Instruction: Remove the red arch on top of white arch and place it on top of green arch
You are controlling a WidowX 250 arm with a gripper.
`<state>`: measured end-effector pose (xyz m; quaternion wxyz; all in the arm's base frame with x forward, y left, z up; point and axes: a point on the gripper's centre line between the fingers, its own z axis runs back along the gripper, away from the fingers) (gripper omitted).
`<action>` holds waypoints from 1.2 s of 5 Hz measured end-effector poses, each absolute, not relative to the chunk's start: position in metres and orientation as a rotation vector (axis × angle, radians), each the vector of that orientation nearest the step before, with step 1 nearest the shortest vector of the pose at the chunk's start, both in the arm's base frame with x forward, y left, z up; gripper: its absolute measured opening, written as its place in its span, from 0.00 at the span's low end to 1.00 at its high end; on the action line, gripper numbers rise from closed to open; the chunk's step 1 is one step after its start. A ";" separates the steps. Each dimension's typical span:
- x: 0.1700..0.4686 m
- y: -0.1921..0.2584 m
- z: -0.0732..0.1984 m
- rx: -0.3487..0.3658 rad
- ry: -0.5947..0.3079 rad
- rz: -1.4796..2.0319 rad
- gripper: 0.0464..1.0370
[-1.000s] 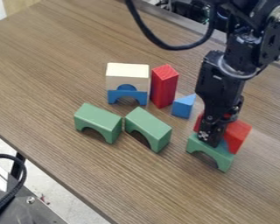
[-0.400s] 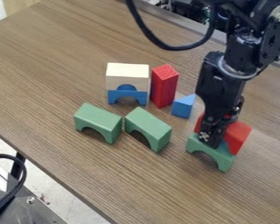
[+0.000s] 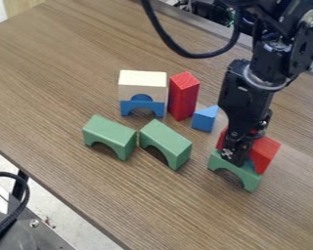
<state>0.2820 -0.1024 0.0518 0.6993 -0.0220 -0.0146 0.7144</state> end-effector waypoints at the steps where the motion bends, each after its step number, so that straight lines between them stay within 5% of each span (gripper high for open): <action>1: 0.282 -0.102 0.052 -0.051 -0.033 1.593 0.56; 2: 0.282 -0.102 0.052 -0.053 -0.025 1.602 0.61; 3: 0.281 -0.099 0.052 -0.043 -0.013 1.616 0.91; 6: 0.279 -0.101 0.062 -0.051 0.016 1.620 0.96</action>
